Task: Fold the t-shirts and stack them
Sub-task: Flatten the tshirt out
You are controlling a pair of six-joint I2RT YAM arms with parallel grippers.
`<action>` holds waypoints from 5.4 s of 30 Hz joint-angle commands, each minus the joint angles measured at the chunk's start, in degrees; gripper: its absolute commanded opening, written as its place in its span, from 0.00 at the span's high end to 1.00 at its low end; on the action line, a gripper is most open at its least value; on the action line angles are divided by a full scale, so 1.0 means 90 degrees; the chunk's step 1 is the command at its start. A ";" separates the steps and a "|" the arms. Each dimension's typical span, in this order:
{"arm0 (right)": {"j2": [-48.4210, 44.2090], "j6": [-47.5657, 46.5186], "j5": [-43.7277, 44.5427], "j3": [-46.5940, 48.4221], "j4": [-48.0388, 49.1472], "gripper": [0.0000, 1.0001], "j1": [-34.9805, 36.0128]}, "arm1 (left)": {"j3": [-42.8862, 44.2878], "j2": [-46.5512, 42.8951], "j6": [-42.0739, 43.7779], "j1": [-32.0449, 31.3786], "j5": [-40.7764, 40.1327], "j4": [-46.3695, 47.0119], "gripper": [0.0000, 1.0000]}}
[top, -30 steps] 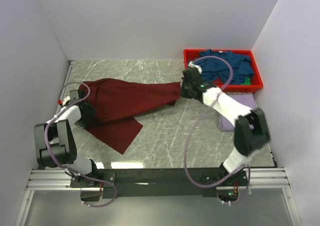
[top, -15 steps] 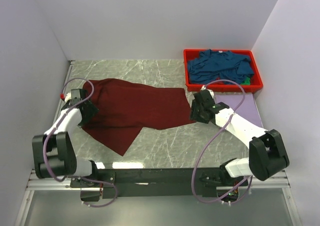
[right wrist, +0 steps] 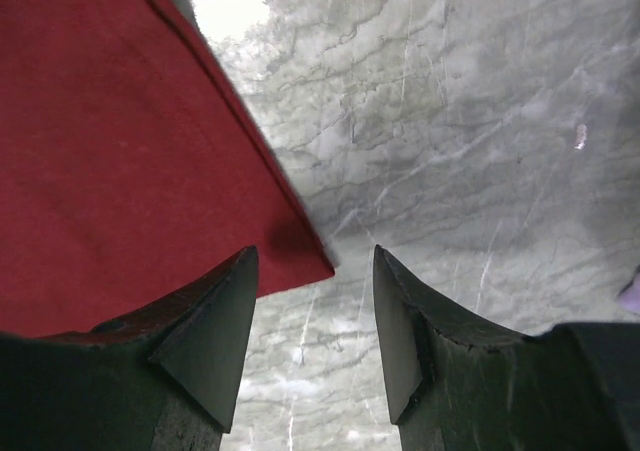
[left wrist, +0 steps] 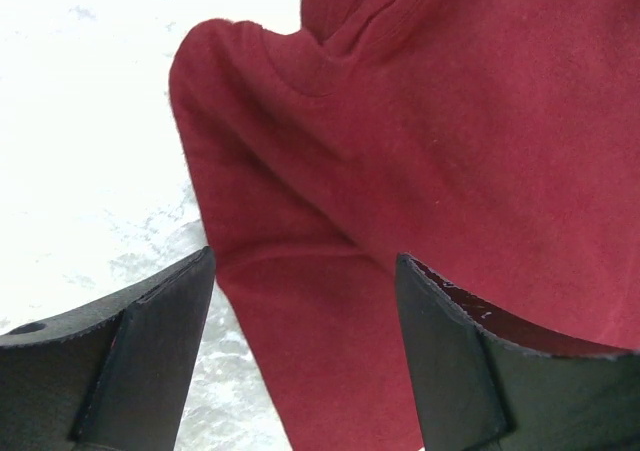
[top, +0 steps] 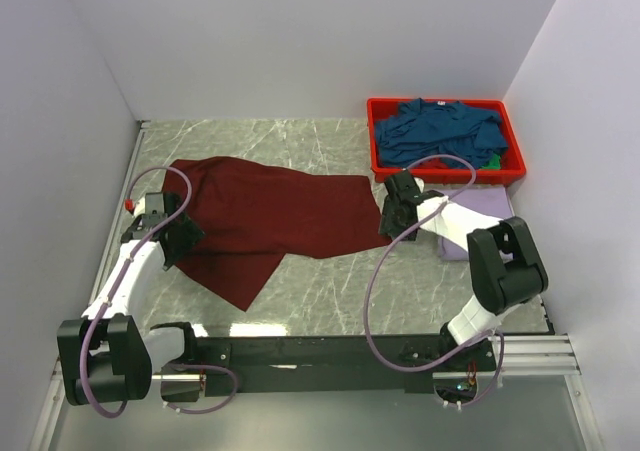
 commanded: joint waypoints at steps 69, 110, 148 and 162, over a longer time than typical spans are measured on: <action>-0.0076 -0.0545 -0.0040 0.0008 0.0379 1.00 0.0274 | -0.0319 0.1506 -0.3021 -0.2550 -0.0618 -0.1428 0.54; 0.0128 -0.0184 0.0926 0.2776 -0.1025 1.00 0.0128 | 0.4401 0.1905 -0.0180 -0.0021 -0.2161 -0.1193 0.99; -0.3407 -0.2401 0.0701 0.5643 -0.1163 1.00 -0.0048 | 1.0230 0.0549 0.2887 0.0683 -0.0632 -0.0324 1.00; -0.1622 -0.2108 0.1346 0.1416 0.1794 1.00 -0.0067 | 0.4418 0.2273 0.2379 0.0419 0.0983 0.1648 0.96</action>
